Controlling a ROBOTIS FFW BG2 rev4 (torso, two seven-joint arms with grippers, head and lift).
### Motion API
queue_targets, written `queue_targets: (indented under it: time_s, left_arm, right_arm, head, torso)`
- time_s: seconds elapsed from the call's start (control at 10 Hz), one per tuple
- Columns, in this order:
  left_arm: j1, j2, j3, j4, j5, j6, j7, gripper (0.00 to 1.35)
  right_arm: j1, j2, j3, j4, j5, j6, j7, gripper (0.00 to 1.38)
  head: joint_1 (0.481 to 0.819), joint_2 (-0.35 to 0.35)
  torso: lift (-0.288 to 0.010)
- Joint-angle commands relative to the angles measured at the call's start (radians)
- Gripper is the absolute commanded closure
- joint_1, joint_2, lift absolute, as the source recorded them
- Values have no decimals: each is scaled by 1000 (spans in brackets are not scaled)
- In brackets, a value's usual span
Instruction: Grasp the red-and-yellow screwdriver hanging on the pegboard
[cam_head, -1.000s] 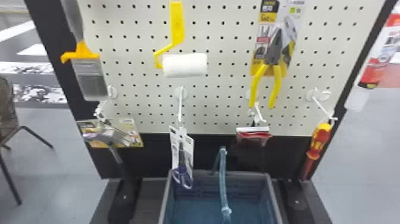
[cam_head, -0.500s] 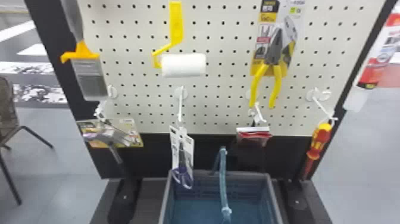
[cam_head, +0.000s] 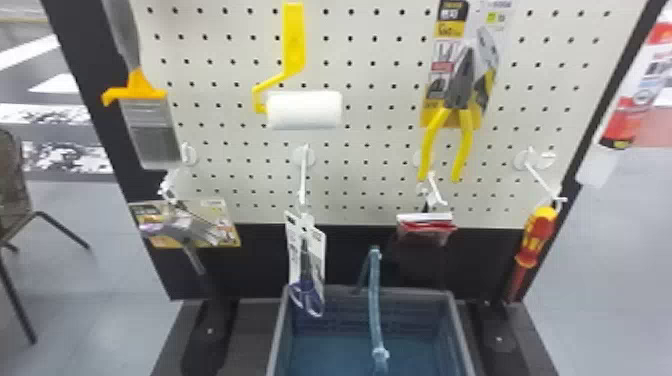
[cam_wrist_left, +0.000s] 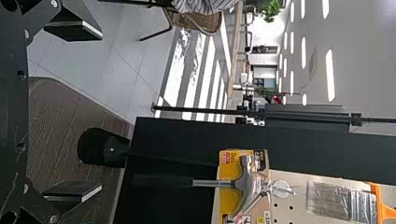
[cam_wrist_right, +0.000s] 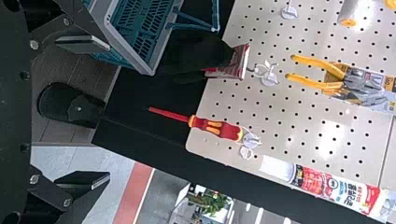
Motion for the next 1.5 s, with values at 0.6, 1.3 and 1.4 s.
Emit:
queue_targets:
  time_s: [0.6,1.3,1.4]
  left_arm:
    - [-17,13,4,1,1,31,0,167]
    - [-19,10,5,1,-4,40,0,167]
    - [-19,8,7,1,-4,43,0,167]
  right_arm:
    - [-131,6,-4,12,-103,102,70,312]
    - [-266,6,-4,42,-151,173,104,312]
    - [-292,6,-4,54,-161,181,116,312]
  head:
    - [549,0]
    - [549,0]
    - [549,0]
  torso:
    - [-100]
    - [-100]
    - [-100]
